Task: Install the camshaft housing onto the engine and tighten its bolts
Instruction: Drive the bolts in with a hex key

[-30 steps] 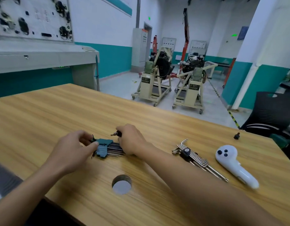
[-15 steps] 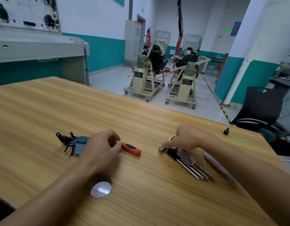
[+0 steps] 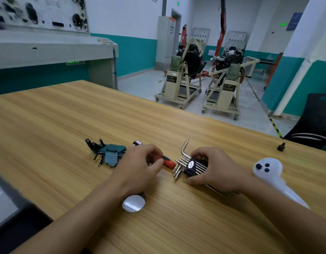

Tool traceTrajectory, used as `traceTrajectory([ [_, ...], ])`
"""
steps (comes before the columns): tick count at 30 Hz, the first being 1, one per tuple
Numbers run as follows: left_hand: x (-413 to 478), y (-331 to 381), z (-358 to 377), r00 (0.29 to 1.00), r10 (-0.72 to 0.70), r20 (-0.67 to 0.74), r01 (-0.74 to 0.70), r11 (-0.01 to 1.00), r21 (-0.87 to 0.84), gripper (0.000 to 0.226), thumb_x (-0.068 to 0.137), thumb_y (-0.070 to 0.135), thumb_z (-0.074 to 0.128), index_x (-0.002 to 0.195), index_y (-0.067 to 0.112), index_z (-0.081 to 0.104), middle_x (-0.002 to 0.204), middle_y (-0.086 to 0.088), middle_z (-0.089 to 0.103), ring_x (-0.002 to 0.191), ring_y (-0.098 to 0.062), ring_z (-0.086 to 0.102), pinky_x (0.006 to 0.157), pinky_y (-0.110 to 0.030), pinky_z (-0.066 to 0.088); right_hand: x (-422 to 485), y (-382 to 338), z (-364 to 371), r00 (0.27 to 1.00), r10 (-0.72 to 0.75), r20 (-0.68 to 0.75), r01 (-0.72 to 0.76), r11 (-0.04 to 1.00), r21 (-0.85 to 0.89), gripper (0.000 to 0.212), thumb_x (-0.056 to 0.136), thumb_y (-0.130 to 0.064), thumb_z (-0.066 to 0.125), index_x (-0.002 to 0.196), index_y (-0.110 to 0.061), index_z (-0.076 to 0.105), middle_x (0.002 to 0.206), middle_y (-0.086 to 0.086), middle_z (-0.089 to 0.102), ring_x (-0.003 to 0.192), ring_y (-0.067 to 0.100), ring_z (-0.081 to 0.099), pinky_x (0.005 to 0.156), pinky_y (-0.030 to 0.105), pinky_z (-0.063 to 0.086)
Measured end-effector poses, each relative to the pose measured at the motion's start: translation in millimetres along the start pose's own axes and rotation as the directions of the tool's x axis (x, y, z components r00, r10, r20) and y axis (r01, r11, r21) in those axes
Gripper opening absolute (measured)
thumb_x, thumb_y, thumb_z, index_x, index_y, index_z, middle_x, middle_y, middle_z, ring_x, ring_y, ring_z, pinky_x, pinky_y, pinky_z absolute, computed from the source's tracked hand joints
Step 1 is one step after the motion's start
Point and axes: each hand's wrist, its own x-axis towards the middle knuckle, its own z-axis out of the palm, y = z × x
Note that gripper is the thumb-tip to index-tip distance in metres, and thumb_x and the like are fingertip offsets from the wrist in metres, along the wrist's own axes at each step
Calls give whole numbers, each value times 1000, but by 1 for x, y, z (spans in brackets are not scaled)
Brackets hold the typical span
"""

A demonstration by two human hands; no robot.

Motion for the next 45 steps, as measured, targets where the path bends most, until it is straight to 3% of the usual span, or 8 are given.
traceTrajectory([
  [12, -5, -9, 23, 997, 32, 71, -34, 999, 33, 21, 91, 23, 69, 111, 30, 75, 86, 18, 67, 77, 4, 57, 70, -11, 40, -16, 10, -4, 993, -103, 58, 102, 994, 31, 64, 67, -44, 88, 124, -39, 60, 121, -25, 59, 112, -5, 54, 95, 18, 46],
  [21, -9, -12, 22, 998, 19, 63, -19, 1000, 5, 13, 92, 21, 70, 102, 25, 77, 88, 20, 69, 78, 18, 54, 68, -1, 36, -27, 34, -25, 996, -79, 45, 80, 997, -23, 25, 73, -36, 86, 93, -42, 70, 93, -23, 63, 89, 3, 60, 70, 28, 53],
  [26, -14, -8, 18, 997, 17, 76, -15, 999, -33, 11, 91, 22, 69, 97, 26, 78, 75, 16, 66, 69, 2, 58, 61, -10, 39, -24, 33, -19, 993, -117, 27, 118, 992, -40, 32, 71, -53, 80, 98, -44, 67, 98, -28, 60, 92, 3, 58, 72, 24, 49],
  [30, -15, -22, -13, 960, -111, -257, 137, 987, 88, 17, 88, 23, 64, 97, 30, 77, 56, 14, 57, 55, -5, 53, 57, -26, 46, -21, 38, -17, 994, -105, 14, 106, 993, -53, 55, 59, -85, 64, 103, -53, 64, 100, -27, 60, 91, 2, 59, 67, 23, 51],
  [32, -10, -36, -47, 883, -297, -363, 325, 945, 19, 30, 87, 17, 59, 108, 32, 75, 74, 14, 66, 68, -5, 62, 70, -28, 55, -19, 44, -14, 996, -85, 14, 85, 994, -65, 60, 56, -90, 63, 106, -56, 62, 101, -24, 62, 88, 2, 61, 64, 18, 51],
  [35, 4, -45, -82, 852, -504, -142, 520, 844, 126, 41, 89, 10, 55, 118, 35, 70, 122, 1, 66, 107, -15, 62, 96, -32, 53, -17, 52, -8, 997, -19, 70, 22, 999, -45, 64, 53, -90, 69, 106, -54, 65, 100, -20, 63, 82, 4, 65, 60, 16, 52],
  [38, 7, -47, -85, 841, -540, -36, 538, 827, 167, 43, 91, 9, 55, 125, 32, 67, 134, -1, 61, 113, -16, 59, 94, -25, 48, -14, 61, -12, 998, -6, 69, 10, 998, -63, 62, 53, -85, 75, 104, -49, 69, 91, -14, 64, 71, 7, 64, 55, 17, 51],
  [45, -13, -65, -103, 832, -554, -17, 554, 831, 46, 39, 94, 12, 53, 119, 37, 69, 123, -4, 67, 66, -8, 63, 43, -13, 42, -2, 117, -4, 999, 37, -5, -38, 991, -125, 71, 54, -78, 81, 114, -42, 69, 90, -13, 65, 76, 5, 66, 55, 15, 51],
])
